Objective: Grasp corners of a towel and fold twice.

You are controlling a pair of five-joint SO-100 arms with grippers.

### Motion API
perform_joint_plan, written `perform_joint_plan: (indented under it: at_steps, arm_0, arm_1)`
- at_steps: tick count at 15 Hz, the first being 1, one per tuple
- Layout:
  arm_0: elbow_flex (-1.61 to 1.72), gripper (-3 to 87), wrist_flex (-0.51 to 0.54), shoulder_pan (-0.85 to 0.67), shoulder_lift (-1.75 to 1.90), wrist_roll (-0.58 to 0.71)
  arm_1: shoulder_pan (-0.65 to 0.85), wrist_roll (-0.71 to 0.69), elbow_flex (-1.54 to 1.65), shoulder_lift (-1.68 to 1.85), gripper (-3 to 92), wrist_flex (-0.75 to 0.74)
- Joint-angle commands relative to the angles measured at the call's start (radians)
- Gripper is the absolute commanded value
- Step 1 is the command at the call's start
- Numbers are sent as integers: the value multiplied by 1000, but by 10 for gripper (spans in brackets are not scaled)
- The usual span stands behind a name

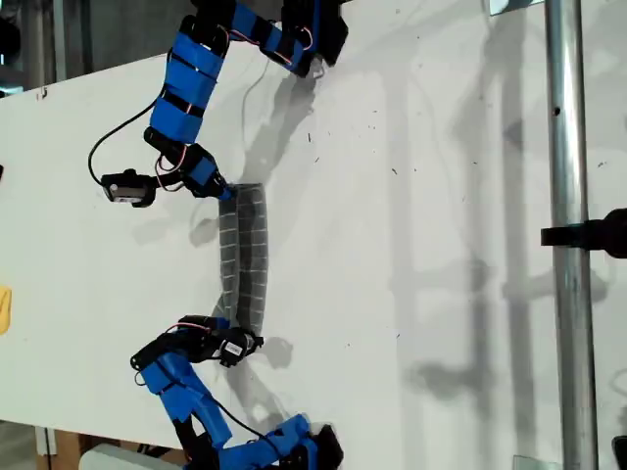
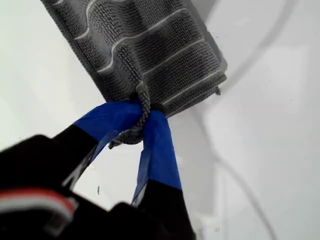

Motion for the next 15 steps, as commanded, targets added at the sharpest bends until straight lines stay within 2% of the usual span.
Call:
perform_joint_plan:
  at_steps: [1, 5, 8, 10, 13, 15]
  arm_0:
    - [2, -23, 25, 8, 15, -9]
    - [-138, -29, 32, -81, 101, 64]
    - [-178, -29, 12, -120, 316, 132]
    - [-75, -29, -6, -132, 336, 133]
    - [72, -29, -34, -86, 153, 61]
    - [48, -29, -28, -71, 40, 31]
  arm_1:
    - [-8, 18, 5, 86, -2, 2]
    - [84, -48, -172, 81, -2, 44]
    - [118, -81, -216, 222, -2, 34]
    - [127, -77, -183, 218, -2, 57]
    - [94, -41, -21, 153, -2, -23]
    - [80, -25, 6, 84, -2, -46]
